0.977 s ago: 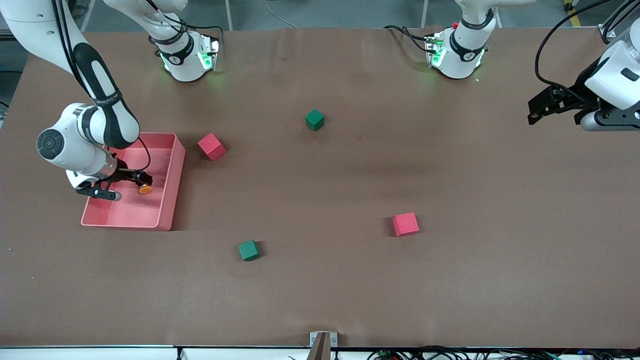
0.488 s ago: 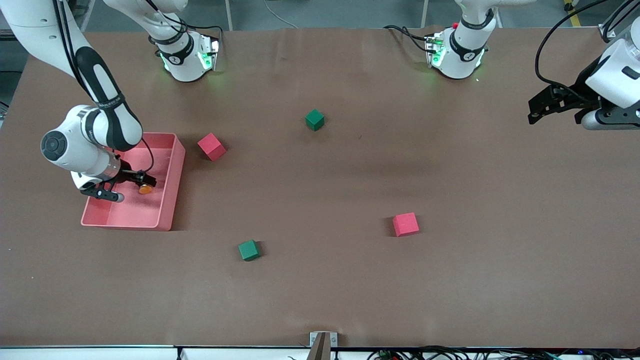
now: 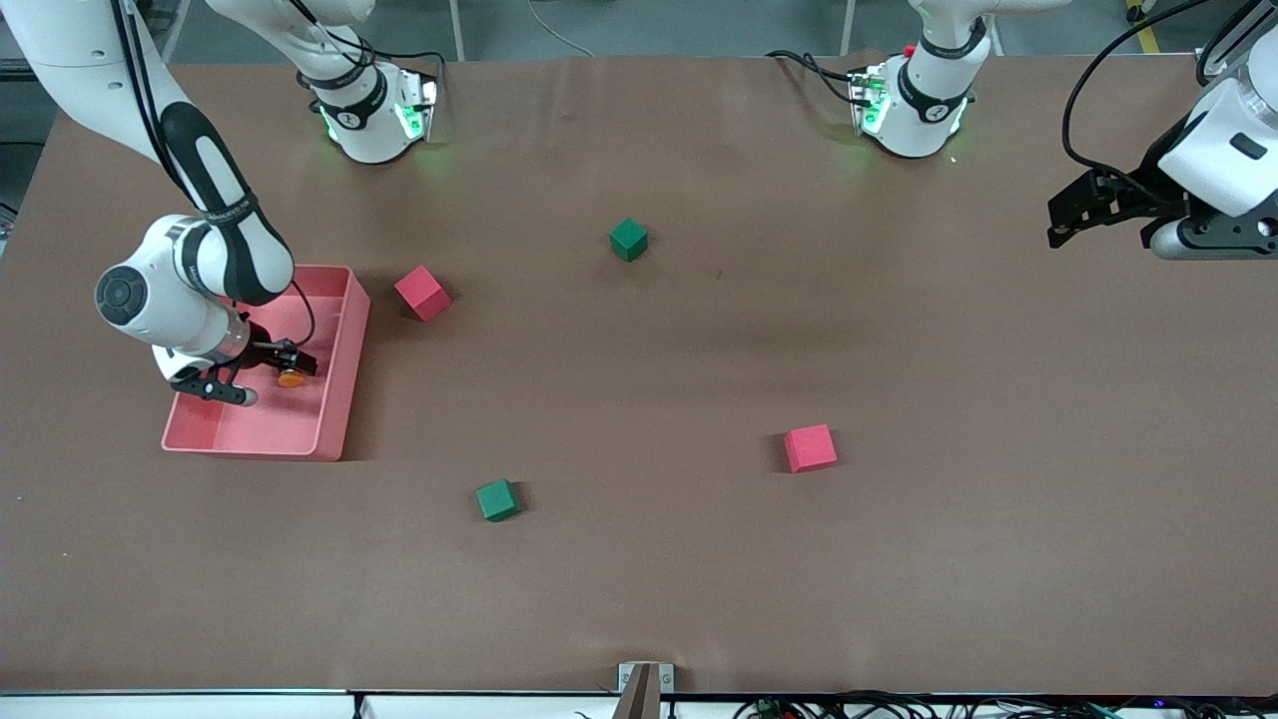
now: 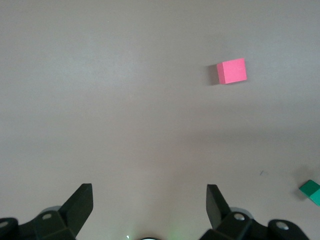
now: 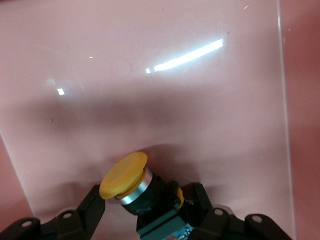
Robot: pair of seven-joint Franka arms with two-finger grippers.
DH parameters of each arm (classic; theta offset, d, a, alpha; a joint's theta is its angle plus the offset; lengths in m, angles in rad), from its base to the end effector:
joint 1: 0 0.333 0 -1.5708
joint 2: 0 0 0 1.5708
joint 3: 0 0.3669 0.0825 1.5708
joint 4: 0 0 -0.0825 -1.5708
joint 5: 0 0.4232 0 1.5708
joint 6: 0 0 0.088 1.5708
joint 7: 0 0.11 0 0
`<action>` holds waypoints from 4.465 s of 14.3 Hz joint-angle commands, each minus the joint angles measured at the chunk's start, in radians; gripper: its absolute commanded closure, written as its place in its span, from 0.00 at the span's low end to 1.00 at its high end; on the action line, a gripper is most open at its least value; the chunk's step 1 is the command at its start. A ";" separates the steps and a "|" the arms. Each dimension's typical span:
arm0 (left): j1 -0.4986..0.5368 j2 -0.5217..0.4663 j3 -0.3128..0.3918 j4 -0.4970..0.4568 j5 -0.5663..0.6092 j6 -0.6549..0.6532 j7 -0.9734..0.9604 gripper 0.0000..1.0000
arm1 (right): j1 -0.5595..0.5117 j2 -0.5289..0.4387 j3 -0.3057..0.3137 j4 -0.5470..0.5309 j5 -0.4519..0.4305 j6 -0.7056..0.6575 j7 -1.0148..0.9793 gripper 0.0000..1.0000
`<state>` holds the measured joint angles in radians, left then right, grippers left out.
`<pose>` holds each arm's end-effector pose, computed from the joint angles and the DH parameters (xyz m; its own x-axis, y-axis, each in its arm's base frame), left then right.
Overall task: Place and upright button with both arms
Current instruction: 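Grasp the yellow-capped button in the pink tray with the right gripper, then lift the button out of the tray and carry it to mid-table, then set the button down upright and open the right gripper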
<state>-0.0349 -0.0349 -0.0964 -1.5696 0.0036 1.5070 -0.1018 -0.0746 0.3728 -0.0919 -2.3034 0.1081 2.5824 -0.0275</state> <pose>0.5695 -0.0760 0.6878 0.9992 -0.0291 -0.0270 -0.0293 -0.9995 -0.0098 0.5434 -0.0946 0.1866 0.9702 -0.2248 -0.0909 -0.2273 -0.9737 -0.0178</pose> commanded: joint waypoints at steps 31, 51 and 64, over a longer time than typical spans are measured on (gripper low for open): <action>0.003 -0.003 0.001 -0.004 -0.039 0.016 -0.004 0.00 | 0.688 0.141 0.003 0.900 -0.004 -0.831 0.489 0.95; 0.006 -0.005 0.004 -0.007 -0.002 0.016 0.067 0.00 | 0.952 0.580 -0.002 1.098 -0.013 -0.343 0.748 0.00; -0.040 0.133 -0.023 -0.006 -0.062 0.139 -0.067 0.00 | 0.614 0.046 -0.006 1.088 0.002 -0.973 0.713 0.00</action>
<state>-0.0455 0.0425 -0.1027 -1.5841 -0.0434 1.6087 -0.1169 0.6185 0.5228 -0.1157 -1.1489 0.0997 1.6710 0.7013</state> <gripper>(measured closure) 0.000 0.000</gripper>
